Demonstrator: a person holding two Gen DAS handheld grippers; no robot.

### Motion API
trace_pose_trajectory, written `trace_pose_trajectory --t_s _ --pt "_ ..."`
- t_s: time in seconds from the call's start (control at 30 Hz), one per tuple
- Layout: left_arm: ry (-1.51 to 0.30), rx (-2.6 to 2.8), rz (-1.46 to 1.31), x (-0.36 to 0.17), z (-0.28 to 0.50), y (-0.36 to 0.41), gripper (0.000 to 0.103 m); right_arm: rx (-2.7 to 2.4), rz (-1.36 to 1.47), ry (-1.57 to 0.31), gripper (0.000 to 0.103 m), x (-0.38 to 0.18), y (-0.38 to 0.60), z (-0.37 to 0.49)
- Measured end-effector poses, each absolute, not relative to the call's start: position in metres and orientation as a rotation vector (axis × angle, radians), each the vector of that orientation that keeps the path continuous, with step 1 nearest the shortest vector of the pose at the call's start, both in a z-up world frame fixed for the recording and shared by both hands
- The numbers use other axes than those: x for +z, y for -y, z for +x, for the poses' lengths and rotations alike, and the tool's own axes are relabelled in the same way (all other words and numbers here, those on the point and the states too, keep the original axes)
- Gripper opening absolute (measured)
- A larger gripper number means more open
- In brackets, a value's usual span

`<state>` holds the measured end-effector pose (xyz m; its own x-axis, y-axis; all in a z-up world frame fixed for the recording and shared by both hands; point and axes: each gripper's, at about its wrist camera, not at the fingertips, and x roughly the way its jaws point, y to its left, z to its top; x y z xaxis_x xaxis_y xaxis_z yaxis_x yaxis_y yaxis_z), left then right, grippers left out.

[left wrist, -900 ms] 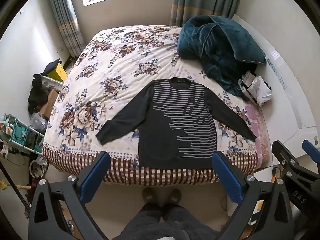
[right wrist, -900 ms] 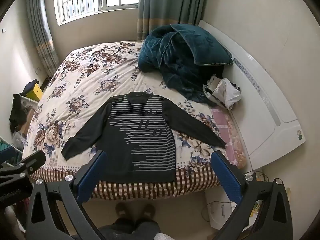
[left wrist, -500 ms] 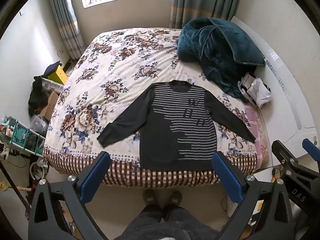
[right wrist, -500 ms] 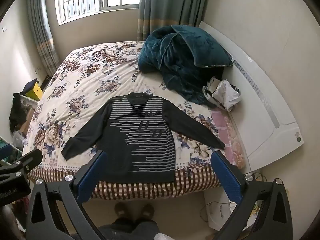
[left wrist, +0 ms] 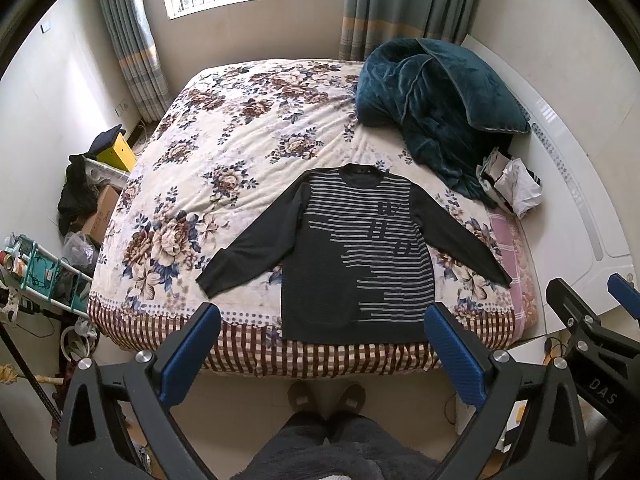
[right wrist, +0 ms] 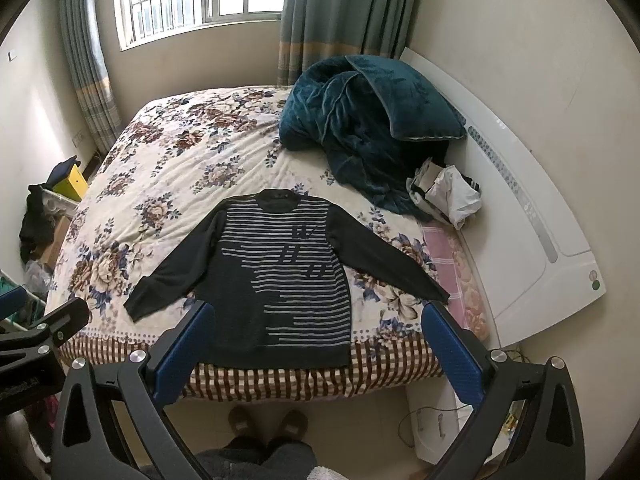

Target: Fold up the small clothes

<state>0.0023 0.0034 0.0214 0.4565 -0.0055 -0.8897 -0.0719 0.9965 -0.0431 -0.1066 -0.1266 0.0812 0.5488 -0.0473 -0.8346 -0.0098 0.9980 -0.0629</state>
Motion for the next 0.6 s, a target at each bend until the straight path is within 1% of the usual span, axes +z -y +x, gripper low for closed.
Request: trace_pose_trajectory --t_s 0.43,0.47,0.6 --pt "-1.081 0.044 -0.080 0.024 0.003 0.000 0.103 -0.025 -0.070 -0.987 0.103 0.085 0.122 -0.108" --pt "-1.077 0.047 -0.078 0.024 0.003 0.001 0.103 -0.021 -0.075 -0.984 0.103 0.097 0.121 -0.109" --pt "-1.071 0.046 -0.077 0.028 0.002 0.003 0.103 -0.020 -0.076 -0.985 0.103 0.098 0.120 -0.109"
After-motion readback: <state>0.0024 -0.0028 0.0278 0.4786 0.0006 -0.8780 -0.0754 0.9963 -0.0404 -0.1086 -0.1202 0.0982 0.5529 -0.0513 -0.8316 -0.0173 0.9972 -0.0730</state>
